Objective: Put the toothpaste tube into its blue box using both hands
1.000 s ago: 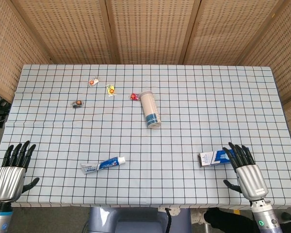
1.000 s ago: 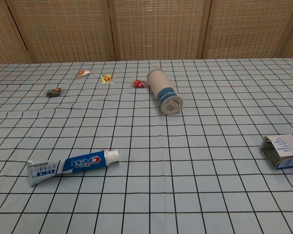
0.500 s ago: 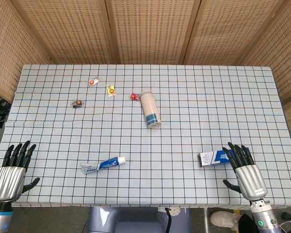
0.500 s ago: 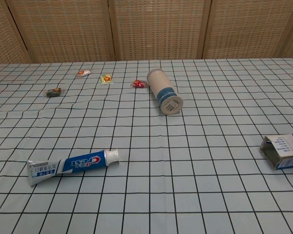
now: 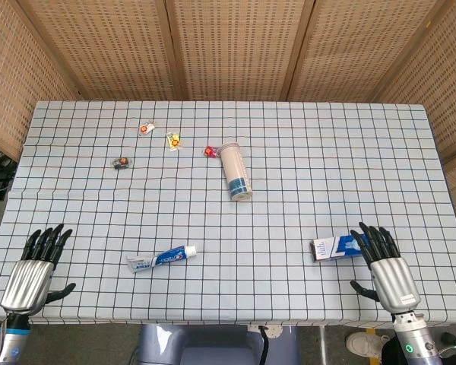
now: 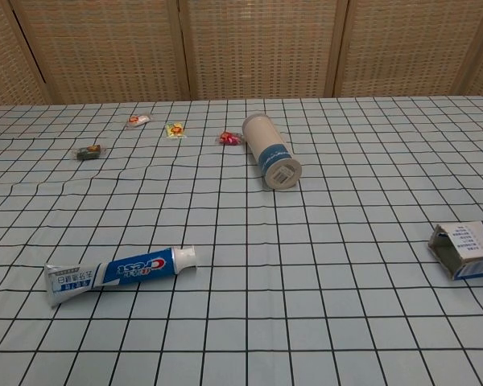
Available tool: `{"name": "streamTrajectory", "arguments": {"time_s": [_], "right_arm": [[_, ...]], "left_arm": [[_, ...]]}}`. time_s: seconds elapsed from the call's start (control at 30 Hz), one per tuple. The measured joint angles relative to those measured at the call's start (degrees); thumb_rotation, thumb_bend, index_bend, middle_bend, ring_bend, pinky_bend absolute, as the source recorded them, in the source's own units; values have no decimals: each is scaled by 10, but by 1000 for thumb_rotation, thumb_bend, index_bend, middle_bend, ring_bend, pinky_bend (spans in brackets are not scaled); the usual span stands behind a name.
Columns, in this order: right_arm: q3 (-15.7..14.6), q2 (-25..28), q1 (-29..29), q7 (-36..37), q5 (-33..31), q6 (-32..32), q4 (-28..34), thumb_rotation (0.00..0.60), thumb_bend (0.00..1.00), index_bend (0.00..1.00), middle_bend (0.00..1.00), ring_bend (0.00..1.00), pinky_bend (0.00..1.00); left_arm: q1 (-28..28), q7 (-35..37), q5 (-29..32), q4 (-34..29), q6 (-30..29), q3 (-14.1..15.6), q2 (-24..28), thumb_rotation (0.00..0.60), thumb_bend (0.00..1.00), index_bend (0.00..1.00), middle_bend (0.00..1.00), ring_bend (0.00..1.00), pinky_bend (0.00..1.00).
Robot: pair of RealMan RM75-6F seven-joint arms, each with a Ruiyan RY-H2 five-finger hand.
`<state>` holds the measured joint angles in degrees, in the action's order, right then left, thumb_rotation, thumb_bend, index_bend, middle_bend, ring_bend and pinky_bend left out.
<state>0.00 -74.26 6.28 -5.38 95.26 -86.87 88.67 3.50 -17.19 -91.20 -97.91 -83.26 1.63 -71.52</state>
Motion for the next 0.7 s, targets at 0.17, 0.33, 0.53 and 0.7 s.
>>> {"name": "streamTrajectory", "arguments": {"time_s": [0.17, 0.33, 0.53, 0.7], "right_arm": [[1, 1, 0, 4, -2, 0, 0, 600, 155, 84, 0, 0, 0], [1, 2, 1, 6, -1, 0, 1, 600, 154, 86, 0, 0, 0], [1, 3, 0, 9, 1, -1, 1, 600, 155, 87, 0, 0, 0], [1, 4, 0, 12, 0, -2, 2, 600, 155, 88, 0, 0, 0]], "left_arm": [[24, -7, 33, -25, 50, -6, -5, 600, 141, 96, 0, 0, 0], [38, -76, 61, -40, 61, -22, -43, 600, 170, 187, 0, 0, 0], [61, -147, 119, -45, 76, -47, -117, 600, 171, 284, 0, 0, 4], [81, -187, 154, -36, 90, -61, -165, 600, 171, 306, 0, 0, 3]]}}
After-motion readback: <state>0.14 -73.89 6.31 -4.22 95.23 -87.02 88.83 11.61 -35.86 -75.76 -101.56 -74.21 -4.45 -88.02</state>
